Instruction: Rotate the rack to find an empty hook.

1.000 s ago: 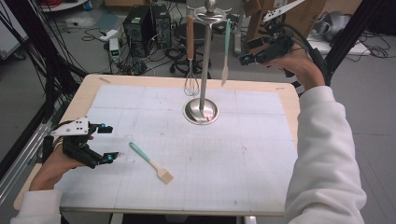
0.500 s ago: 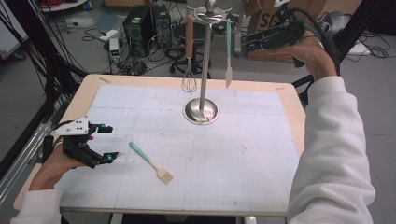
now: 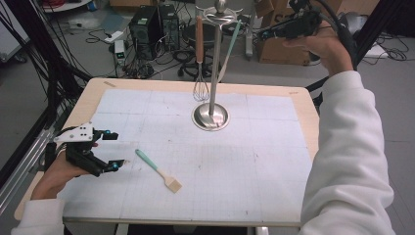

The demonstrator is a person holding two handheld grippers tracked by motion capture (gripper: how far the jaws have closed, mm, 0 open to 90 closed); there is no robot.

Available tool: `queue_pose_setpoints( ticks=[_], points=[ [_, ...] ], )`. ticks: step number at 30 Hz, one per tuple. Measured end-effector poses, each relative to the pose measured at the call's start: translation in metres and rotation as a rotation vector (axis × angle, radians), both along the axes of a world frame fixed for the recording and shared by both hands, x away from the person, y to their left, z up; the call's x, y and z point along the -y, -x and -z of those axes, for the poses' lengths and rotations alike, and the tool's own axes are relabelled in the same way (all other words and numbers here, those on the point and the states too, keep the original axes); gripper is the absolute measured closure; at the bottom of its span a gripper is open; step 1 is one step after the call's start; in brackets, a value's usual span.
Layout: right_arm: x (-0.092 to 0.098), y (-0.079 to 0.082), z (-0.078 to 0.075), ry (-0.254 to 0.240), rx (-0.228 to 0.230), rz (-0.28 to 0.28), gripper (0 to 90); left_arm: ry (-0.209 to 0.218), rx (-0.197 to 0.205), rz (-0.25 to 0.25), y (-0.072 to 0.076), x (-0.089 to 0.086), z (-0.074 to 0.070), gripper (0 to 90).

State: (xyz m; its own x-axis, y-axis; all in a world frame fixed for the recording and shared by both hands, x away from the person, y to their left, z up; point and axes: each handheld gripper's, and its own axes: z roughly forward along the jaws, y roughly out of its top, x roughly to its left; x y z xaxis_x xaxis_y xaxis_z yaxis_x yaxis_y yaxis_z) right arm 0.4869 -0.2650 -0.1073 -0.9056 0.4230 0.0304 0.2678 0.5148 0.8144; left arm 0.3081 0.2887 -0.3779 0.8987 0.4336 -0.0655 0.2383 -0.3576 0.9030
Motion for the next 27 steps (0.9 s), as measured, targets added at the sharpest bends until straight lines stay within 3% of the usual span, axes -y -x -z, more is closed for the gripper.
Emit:
queue_pose_setpoints(
  ticks=[7, 10, 19, 27],
  points=[
    [-0.005, -0.005, -0.014, 0.006, 0.035, 0.010, 89.3, -0.003, 0.001, 0.004, 0.000, 0.000, 0.000, 1.7],
    [-0.009, -0.009, -0.015, 0.010, 0.030, 0.027, 89.2, -0.004, -0.002, 0.001, 0.000, 0.001, 0.001, 1.6],
    [-0.026, -0.014, -0.017, 0.027, 0.038, -0.008, 89.3, -0.007, -0.002, 0.000, -0.001, 0.000, 0.002, 1.7],
    [-0.038, -0.006, -0.021, 0.042, 0.054, -0.029, 89.3, -0.008, -0.004, 0.001, 0.000, 0.001, 0.003, 1.7]
  ],
)
